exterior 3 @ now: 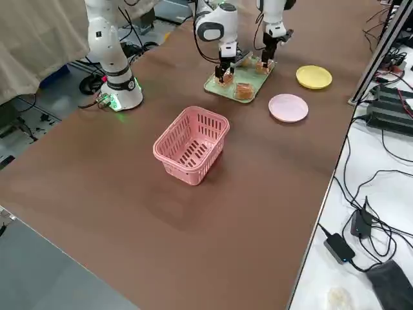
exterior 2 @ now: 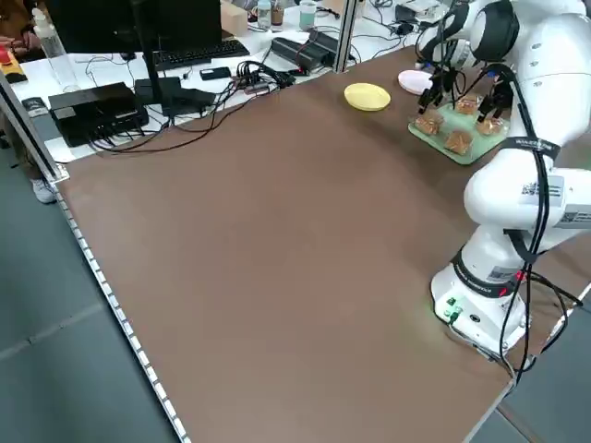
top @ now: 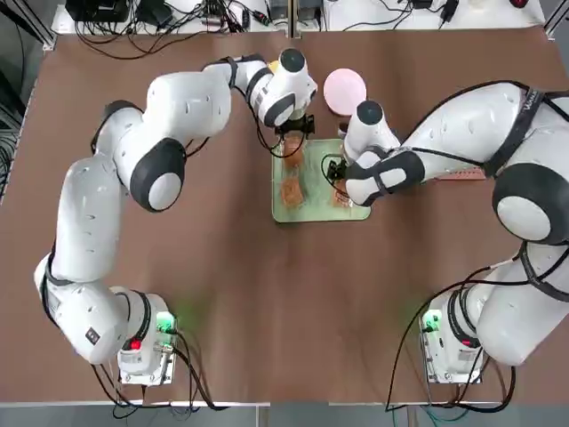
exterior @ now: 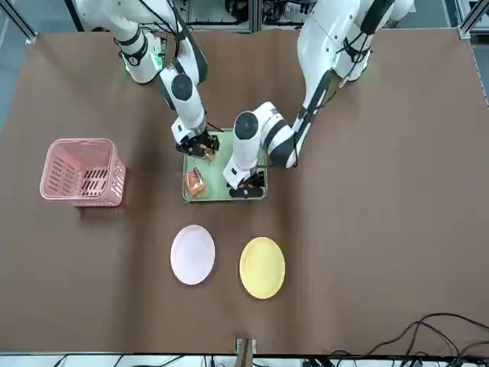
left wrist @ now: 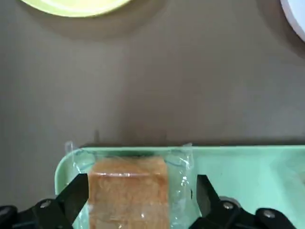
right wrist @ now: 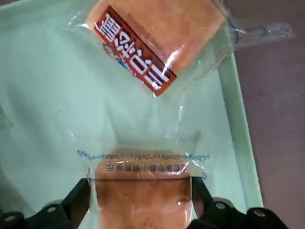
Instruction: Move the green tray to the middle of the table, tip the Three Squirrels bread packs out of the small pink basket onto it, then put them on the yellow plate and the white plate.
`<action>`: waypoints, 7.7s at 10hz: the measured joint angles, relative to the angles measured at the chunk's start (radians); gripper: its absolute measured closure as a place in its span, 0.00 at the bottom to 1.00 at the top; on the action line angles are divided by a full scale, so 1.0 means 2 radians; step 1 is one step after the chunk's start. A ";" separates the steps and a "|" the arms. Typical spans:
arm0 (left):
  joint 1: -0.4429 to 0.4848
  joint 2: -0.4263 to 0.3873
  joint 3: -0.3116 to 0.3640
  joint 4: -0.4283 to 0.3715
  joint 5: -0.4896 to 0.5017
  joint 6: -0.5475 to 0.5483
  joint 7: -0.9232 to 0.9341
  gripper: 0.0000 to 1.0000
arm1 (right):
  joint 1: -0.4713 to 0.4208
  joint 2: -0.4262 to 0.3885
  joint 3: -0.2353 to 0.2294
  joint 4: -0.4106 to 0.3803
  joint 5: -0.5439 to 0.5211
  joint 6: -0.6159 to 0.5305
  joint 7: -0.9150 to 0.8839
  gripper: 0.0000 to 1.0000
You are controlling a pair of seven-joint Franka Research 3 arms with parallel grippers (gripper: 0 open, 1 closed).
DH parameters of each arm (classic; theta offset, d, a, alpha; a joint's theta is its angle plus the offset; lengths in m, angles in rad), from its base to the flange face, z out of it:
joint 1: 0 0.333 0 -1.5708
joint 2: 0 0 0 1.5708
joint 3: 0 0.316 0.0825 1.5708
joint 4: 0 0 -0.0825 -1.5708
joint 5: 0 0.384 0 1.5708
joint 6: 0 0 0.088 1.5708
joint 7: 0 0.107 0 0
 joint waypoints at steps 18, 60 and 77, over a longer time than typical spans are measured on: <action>0.017 -0.024 0.014 0.016 0.002 -0.046 0.046 0.41 | -0.031 -0.056 -0.012 0.041 -0.001 -0.048 -0.001 0.63; 0.024 -0.062 -0.005 -0.057 0.001 -0.056 0.005 0.00 | -0.211 0.044 0.095 0.240 -0.030 -0.197 -0.266 0.04; -0.013 -0.062 -0.058 -0.155 0.021 0.013 -0.156 0.00 | -0.217 0.079 0.109 0.103 -0.139 -0.013 -0.269 0.02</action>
